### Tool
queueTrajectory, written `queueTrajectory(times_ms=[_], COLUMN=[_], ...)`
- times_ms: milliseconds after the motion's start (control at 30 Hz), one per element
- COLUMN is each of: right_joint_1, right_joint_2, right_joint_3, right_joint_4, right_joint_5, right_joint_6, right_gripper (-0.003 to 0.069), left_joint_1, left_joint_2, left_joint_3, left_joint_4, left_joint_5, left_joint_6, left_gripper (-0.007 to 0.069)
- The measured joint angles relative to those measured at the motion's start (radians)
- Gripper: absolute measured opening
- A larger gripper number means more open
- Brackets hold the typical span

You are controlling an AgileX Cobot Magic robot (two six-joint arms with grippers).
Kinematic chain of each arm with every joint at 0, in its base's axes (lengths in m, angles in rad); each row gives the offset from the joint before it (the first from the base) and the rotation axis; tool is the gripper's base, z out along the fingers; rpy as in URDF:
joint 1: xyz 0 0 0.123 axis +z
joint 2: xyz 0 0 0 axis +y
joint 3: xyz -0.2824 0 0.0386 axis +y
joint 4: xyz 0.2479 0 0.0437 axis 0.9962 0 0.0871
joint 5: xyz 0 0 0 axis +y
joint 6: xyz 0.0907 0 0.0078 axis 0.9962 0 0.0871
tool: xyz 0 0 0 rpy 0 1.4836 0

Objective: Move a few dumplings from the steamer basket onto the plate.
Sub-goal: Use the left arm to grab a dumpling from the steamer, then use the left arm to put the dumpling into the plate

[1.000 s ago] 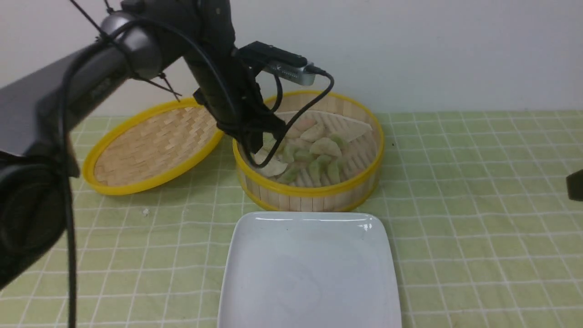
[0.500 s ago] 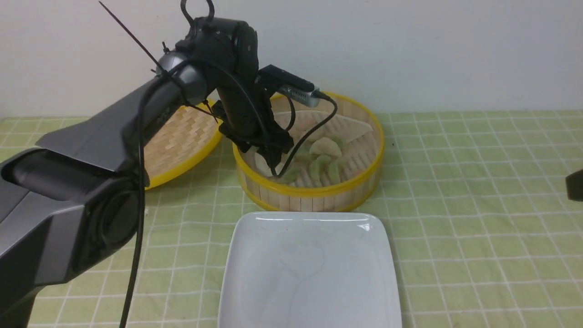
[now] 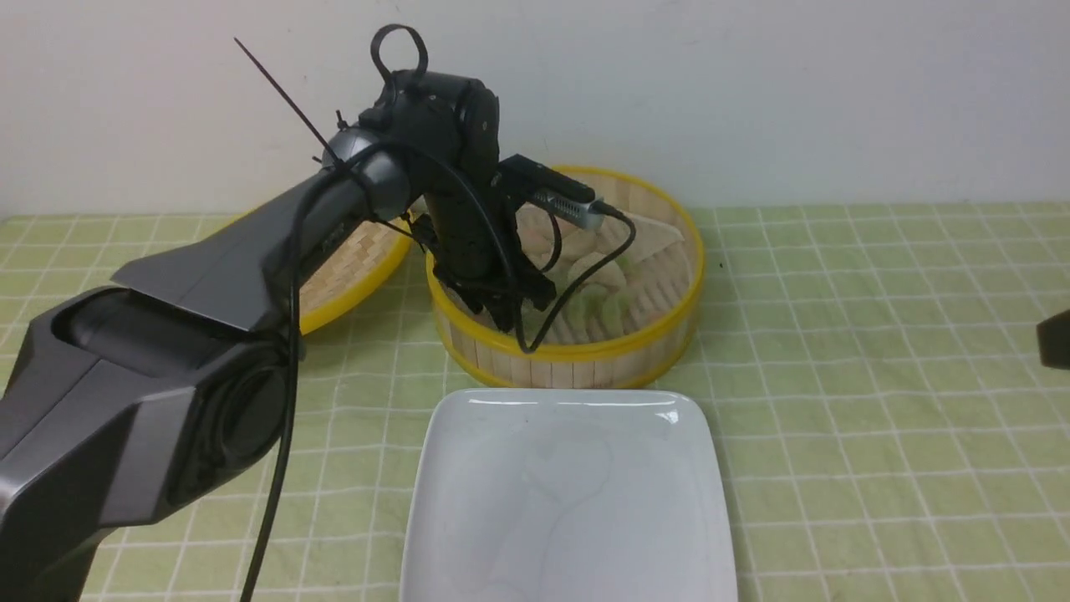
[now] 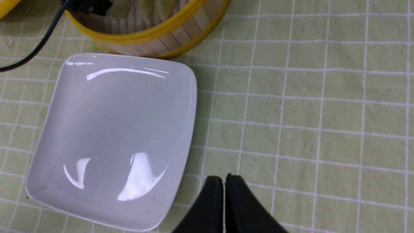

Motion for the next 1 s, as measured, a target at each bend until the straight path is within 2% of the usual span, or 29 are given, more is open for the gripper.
queueTrajectory(times_ms=[67,100,200,400,533,567,667,767,1000], right_joint_1=[0.0,0.0,0.0,0.0,0.0,0.0,0.0,0.0,0.0], right_joint_2=[0.0,0.0,0.0,0.0,0.0,0.0,0.0,0.0,0.0], right_joint_3=[0.0,0.0,0.0,0.0,0.0,0.0,0.0,0.0,0.0], right_joint_4=[0.0,0.0,0.0,0.0,0.0,0.0,0.0,0.0,0.003], right_joint_5=[0.0,0.0,0.001,0.001,0.001,0.001,0.001,0.001,-0.004], right_joint_6=[0.0,0.0,0.0,0.0,0.0,0.0,0.0,-0.001,-0.009], right_gripper=[0.0,0.0,0.0,0.0,0.0,0.0,0.0,0.0,0.0], left_joint_1=[-0.004,-0.006,-0.007,-0.006,-0.022,-0.022,-0.063,-0.117,-0.192], left_joint_2=[-0.007,-0.016,-0.04,-0.253,-0.48,-0.48,-0.58,-0.585,-0.513], left_joint_3=[0.0,-0.008,-0.021,0.02,0.264,0.264,0.546,0.715,0.799], left_joint_4=[0.004,0.008,0.014,-0.019,-0.091,-0.091,-0.111,-0.121,-0.093], left_joint_5=[0.003,0.008,0.008,0.007,0.003,0.003,0.003,0.002,-0.009], left_joint_6=[0.0,0.0,-0.01,-0.104,-0.119,-0.119,-0.126,-0.127,-0.129], left_gripper=[0.0229,0.02,0.02,0.02,0.02,0.02,0.02,0.02,0.02])
